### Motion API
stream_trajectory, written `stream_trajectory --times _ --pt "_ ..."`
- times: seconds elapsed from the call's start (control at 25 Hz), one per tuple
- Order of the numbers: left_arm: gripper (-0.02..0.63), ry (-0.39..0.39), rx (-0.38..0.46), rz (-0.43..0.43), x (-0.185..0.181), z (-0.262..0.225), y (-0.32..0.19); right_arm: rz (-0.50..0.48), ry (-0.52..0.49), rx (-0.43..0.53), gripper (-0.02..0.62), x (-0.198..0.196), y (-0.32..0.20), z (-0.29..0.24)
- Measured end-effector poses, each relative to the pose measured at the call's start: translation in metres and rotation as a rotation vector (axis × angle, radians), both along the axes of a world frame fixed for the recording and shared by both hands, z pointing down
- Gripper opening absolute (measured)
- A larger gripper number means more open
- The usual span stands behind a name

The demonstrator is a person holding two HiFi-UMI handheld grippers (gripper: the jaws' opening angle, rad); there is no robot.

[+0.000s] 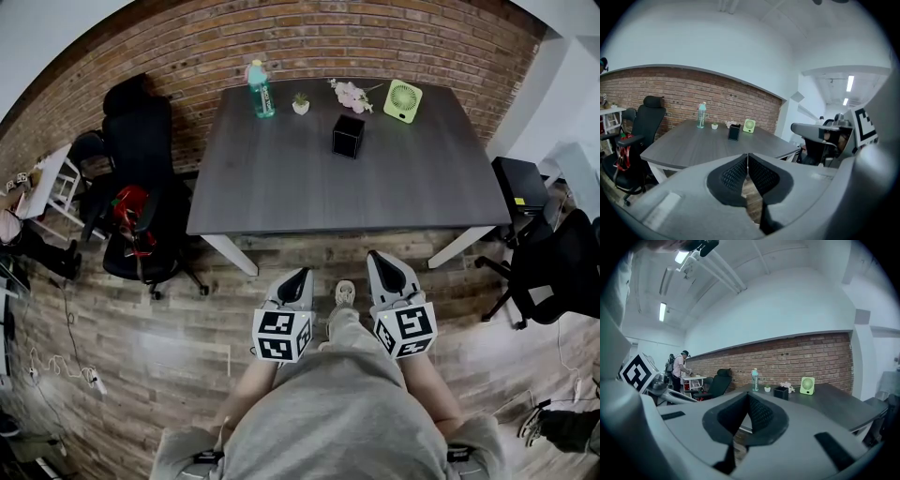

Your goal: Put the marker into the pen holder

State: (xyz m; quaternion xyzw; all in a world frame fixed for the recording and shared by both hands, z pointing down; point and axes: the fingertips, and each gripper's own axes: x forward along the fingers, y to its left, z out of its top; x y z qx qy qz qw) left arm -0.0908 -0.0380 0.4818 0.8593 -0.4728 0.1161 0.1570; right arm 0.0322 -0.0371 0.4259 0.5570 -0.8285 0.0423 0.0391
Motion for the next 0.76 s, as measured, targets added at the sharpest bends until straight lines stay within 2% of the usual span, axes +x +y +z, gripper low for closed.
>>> stream_trajectory --times 0.76 --pt "0.020 -0.009 -0.019 -0.002 0.0026 0.0082 0.0038 -0.008 -0.016 -0.015 0.002 0.0021 -0.0001 0.0089"
